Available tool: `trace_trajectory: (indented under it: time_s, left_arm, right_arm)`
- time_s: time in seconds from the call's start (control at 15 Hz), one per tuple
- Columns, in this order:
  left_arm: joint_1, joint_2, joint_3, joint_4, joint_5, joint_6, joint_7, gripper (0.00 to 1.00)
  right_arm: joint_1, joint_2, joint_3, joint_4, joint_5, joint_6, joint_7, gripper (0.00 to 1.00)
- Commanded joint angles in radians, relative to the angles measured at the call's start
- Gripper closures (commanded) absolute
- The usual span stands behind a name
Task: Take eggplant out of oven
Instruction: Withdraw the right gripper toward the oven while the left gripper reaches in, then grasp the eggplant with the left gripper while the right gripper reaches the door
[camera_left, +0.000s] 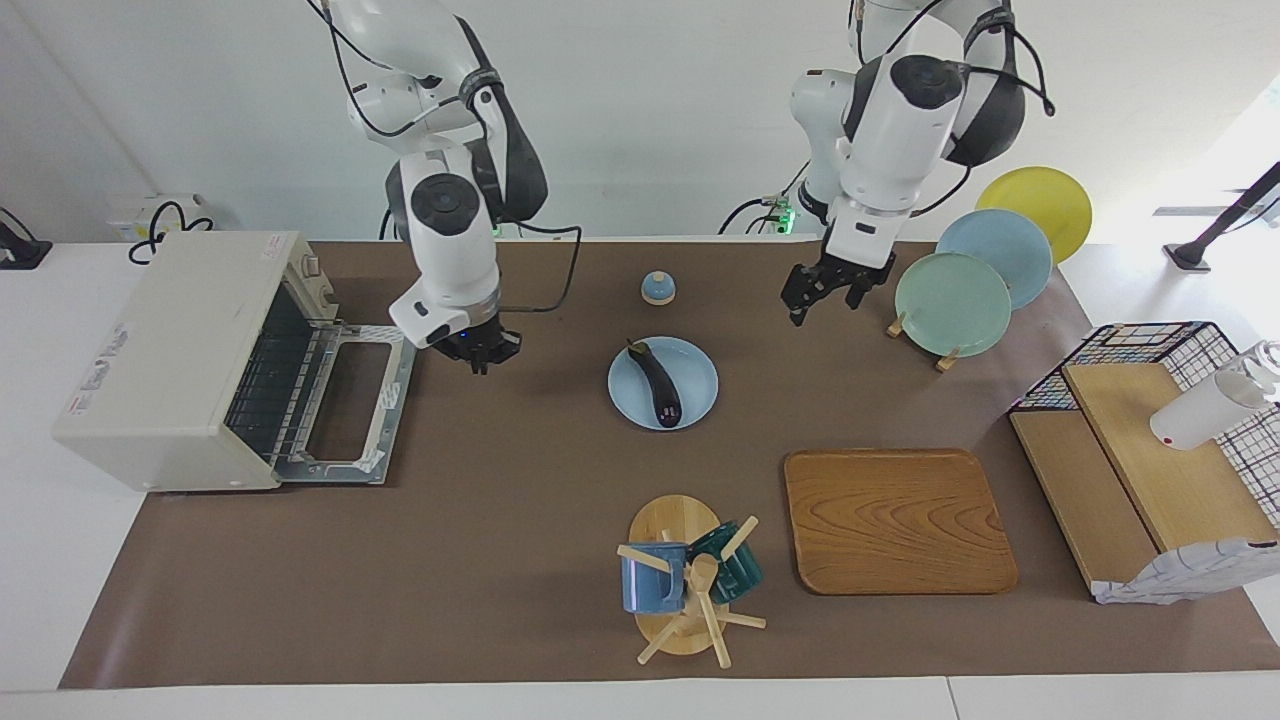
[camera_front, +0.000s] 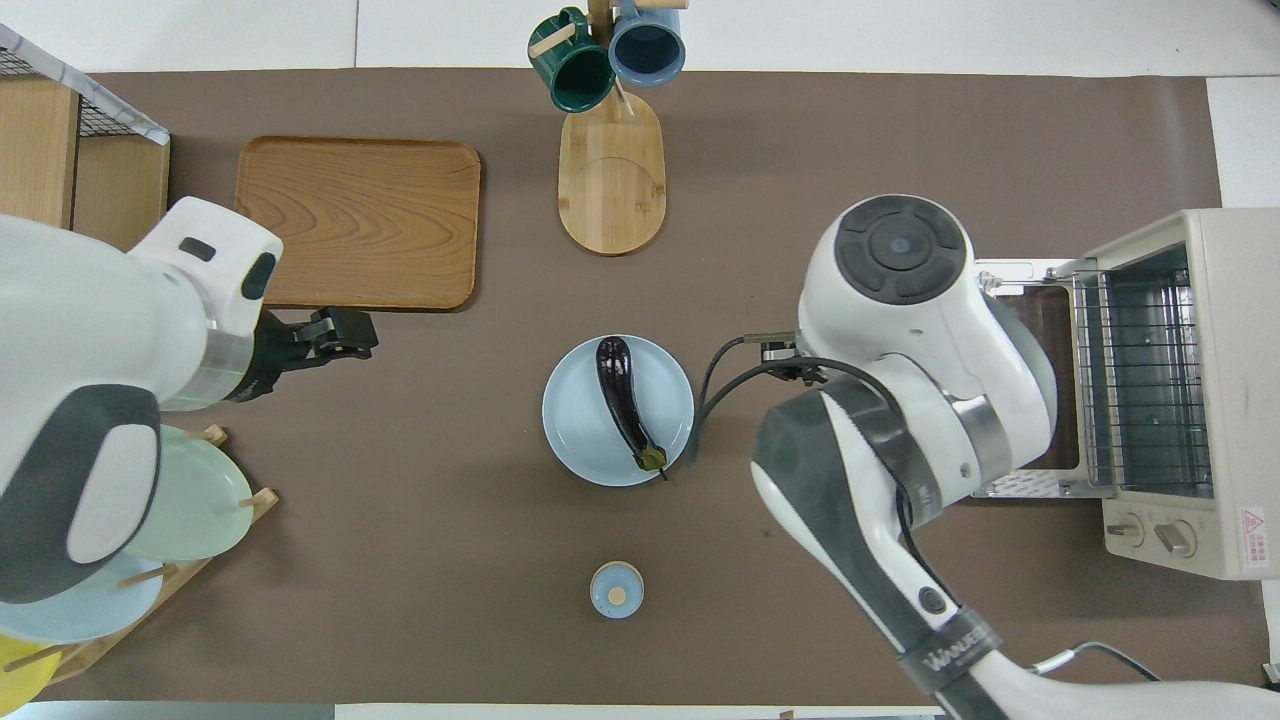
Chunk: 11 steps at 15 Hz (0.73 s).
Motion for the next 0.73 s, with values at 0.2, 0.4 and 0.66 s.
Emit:
trace_trajectory:
  time_s: [0.2,0.4,0.66]
  left_arm:
    - [-0.169,0.240,0.016,0.016,-0.011,0.307,-0.240,0.00]
    - [-0.214,0.386,0.017,0.091,-0.011,0.406,-0.293,0.00]
    - [-0.246,0.451,0.017,0.121,-0.009,0.447,-0.291,0.00]
  right_arm:
    - [-0.115,-0.043,0.013,-0.155,-0.024,0.152,-0.116,1.00]
    - [-0.148,-0.035,0.013,-0.233,-0.043,0.275,-0.136,1.00]
    - [-0.165,-0.015,0.013,-0.239,-0.053,0.289,-0.143,1.00]
